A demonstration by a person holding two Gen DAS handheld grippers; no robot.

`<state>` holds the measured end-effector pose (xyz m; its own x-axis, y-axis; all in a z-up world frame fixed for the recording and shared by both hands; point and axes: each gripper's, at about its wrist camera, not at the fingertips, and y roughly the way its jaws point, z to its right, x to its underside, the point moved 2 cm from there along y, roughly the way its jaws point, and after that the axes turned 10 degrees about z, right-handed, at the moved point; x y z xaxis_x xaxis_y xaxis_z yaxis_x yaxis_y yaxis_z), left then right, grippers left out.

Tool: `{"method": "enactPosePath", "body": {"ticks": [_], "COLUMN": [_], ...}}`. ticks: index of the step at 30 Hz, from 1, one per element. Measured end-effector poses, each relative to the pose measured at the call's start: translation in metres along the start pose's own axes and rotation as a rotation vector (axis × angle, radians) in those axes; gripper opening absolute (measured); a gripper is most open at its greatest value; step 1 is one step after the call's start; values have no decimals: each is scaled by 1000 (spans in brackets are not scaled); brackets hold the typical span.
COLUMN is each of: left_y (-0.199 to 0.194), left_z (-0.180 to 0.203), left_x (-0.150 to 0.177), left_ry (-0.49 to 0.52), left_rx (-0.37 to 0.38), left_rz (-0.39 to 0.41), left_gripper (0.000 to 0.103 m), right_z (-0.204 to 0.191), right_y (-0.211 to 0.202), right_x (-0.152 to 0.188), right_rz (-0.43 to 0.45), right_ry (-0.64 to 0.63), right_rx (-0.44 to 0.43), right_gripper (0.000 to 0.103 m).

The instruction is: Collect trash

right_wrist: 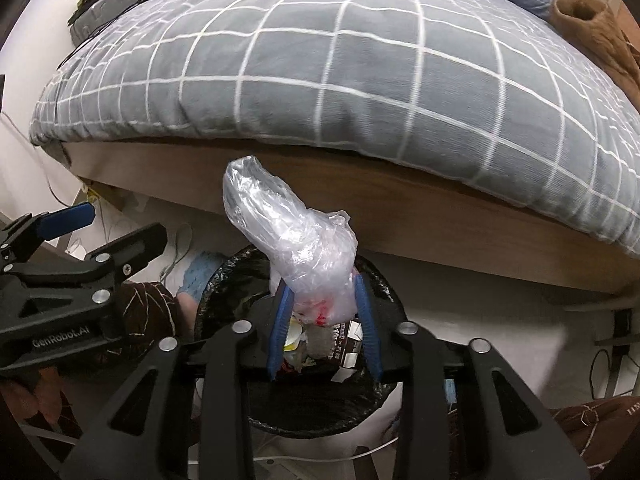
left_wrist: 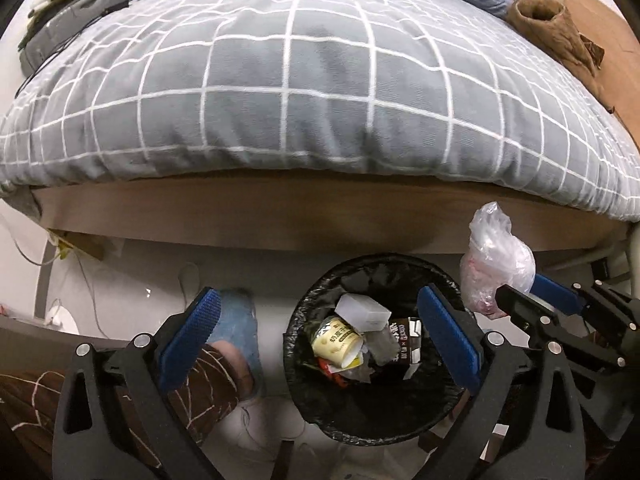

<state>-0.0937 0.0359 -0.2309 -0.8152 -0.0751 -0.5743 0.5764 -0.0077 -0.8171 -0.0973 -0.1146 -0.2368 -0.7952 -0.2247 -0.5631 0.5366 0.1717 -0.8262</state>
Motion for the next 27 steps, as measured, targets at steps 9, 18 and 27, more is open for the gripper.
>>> {"method": "enactPosePath", "body": {"ticks": [9,18,27], "left_y": [2,-15,-59], "left_z": [1,1,12], "left_x": [3,-7,-25], "left_ry": [-5,-8,16], "left_rx": [-1,-5,14], "left_rz": [6,32,101], "left_gripper": [97,97,97], "right_z": [-4,17,32], "right_y": [1,-14,-66], "right_x": [-2,-10,-32], "right_rz": [21,55,169], "right_ry": [9,39,99], "right_rx": [28,73,140], "right_gripper": [60,87,95]}}
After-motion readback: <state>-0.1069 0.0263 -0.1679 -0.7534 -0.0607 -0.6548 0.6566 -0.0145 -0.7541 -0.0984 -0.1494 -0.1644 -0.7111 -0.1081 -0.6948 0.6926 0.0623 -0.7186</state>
